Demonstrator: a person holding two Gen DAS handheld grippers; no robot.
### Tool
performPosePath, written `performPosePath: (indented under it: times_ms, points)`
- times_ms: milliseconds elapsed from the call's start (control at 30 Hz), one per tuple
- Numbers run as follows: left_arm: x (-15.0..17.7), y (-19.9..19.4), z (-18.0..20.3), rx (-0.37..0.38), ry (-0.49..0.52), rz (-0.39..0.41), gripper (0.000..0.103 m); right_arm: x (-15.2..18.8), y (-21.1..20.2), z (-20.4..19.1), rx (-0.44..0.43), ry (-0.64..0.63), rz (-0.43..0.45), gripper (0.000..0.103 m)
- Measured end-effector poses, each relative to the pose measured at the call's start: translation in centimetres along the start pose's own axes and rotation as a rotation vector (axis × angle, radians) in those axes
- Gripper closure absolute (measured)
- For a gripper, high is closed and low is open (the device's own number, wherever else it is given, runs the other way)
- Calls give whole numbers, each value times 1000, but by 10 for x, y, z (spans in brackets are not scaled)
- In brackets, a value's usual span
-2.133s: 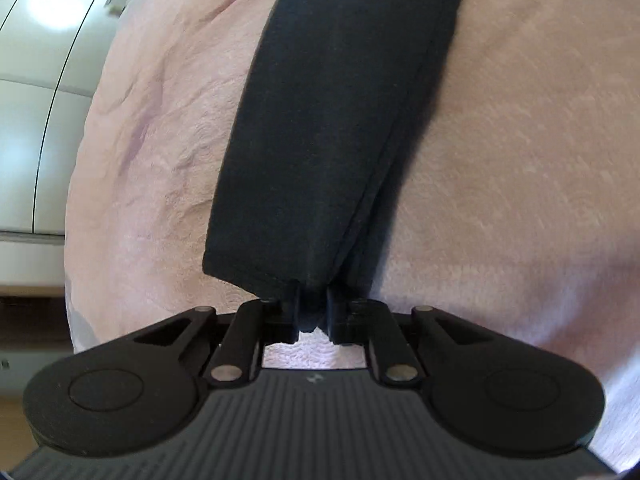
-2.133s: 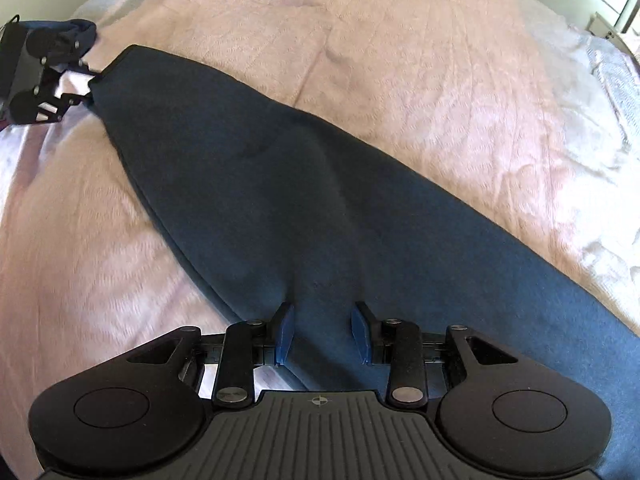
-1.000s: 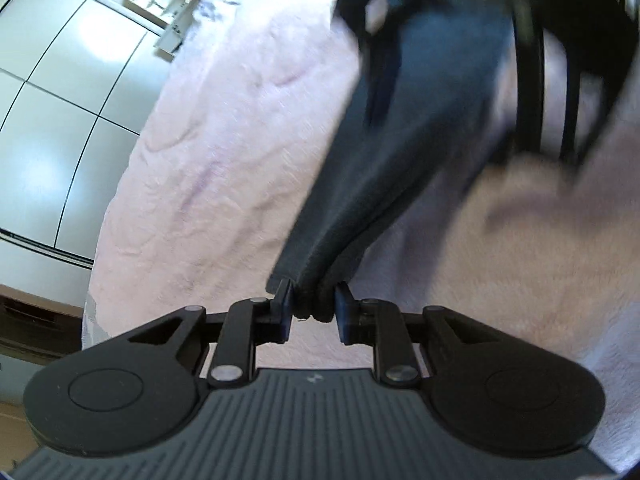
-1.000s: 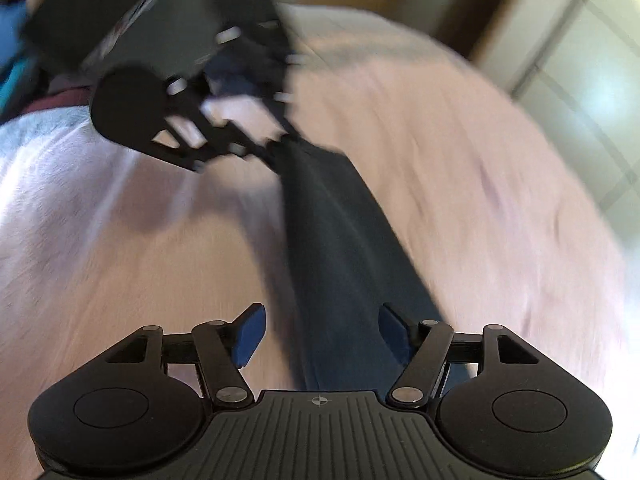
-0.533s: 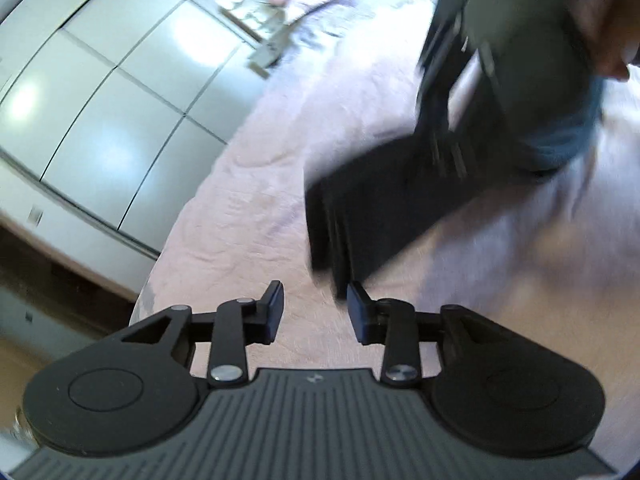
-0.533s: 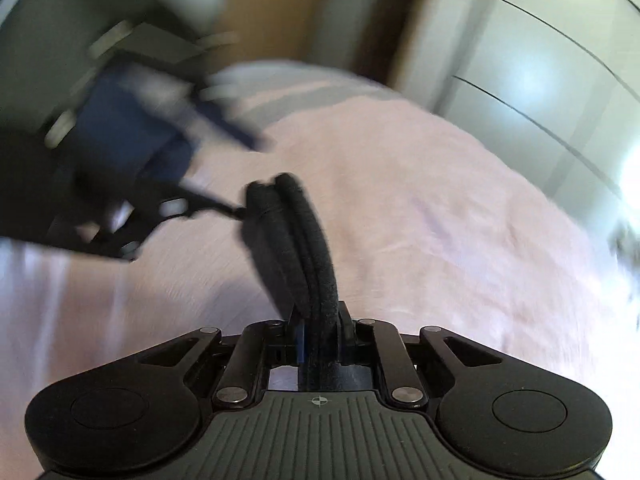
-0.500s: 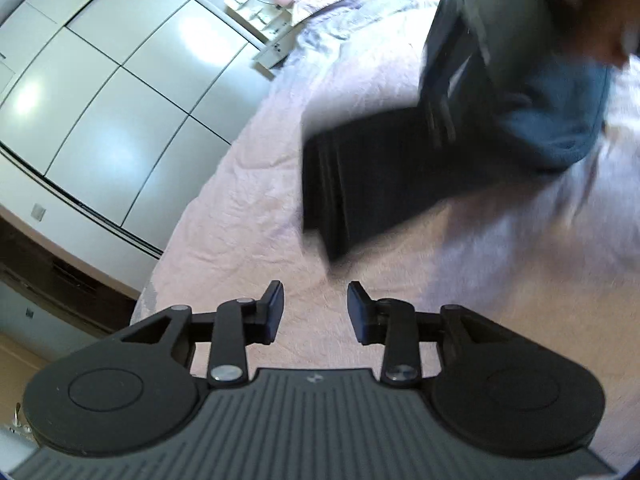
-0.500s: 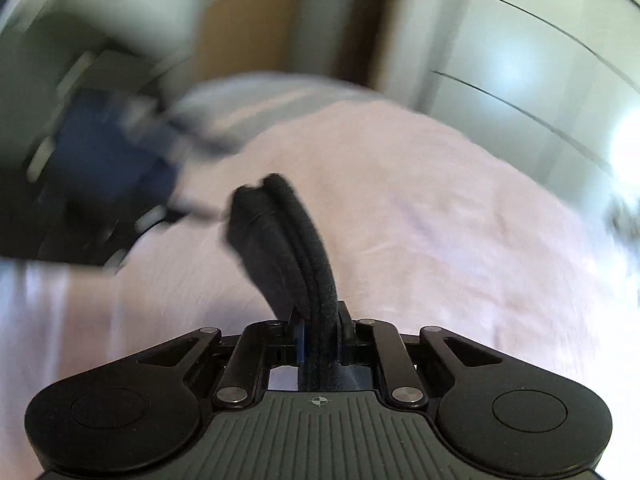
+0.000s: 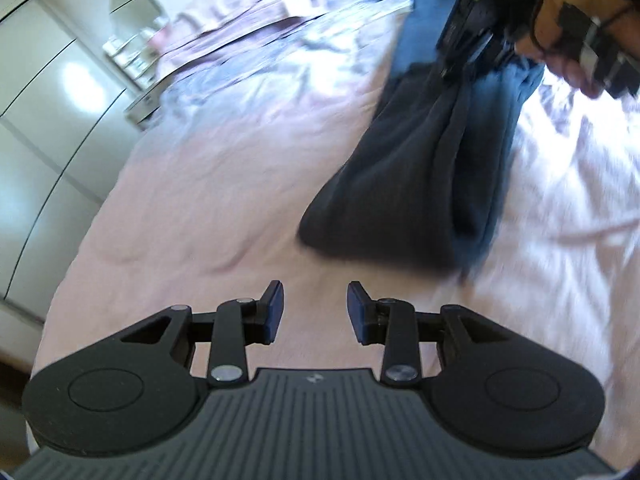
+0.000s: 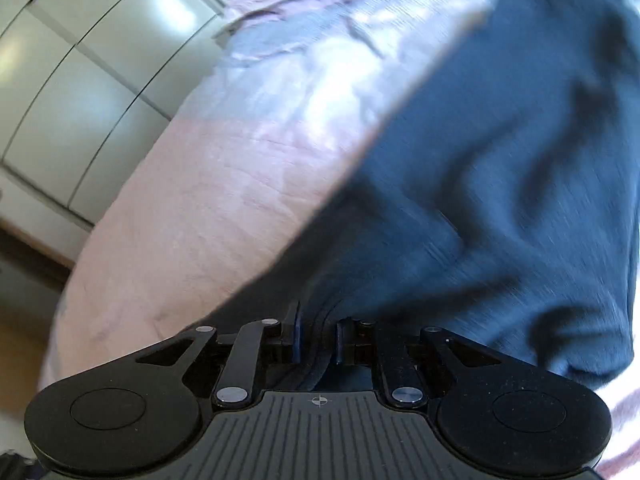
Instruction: Fold clothes
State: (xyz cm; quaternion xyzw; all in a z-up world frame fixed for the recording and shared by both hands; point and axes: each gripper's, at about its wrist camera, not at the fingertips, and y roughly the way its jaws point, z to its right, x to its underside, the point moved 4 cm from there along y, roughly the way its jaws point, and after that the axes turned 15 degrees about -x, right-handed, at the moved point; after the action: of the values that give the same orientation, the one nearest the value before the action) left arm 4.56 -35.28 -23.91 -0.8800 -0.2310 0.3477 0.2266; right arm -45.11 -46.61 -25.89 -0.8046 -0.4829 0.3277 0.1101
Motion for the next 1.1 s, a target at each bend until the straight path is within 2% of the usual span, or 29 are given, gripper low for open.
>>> performPosePath:
  times_ms: [200,300,433,600,667,733,767,833,900,933,1100]
  points:
    - [-34,39,23,137,-13,-40,69,-9,-16,11,-55,121,4,88]
    - [-40,50,34,198,-17,-73,69,-22,-18,8,-84,130,19,88]
    - [-35,57,50,260,25,-128,71,-40,-20,8,-132,120,32,88]
    - [-31,60,67,284,89,-158,72,-37,-13,31,-62,185,-49,88]
    - [-32,59,70,287,99,-154,72,-39,-21,20,-112,147,-31,88]
    - [-33,62,73,287,101,-160,72,-46,-28,0,-213,49,-4,88]
    - [-33,63,75,288,102,-163,72,-48,-28,-4,-234,14,-2,88]
    - [-34,65,77,297,110,-170,72,-47,-24,3,-196,2,-25,88]
    - [-36,64,77,306,124,-169,72,-44,-17,33,-92,107,-61,88]
    - [-37,64,77,310,131,-168,72,-42,-18,43,-71,150,-68,88]
    - [-35,63,66,336,125,-178,71,-40,-34,50,-53,149,-66,83]
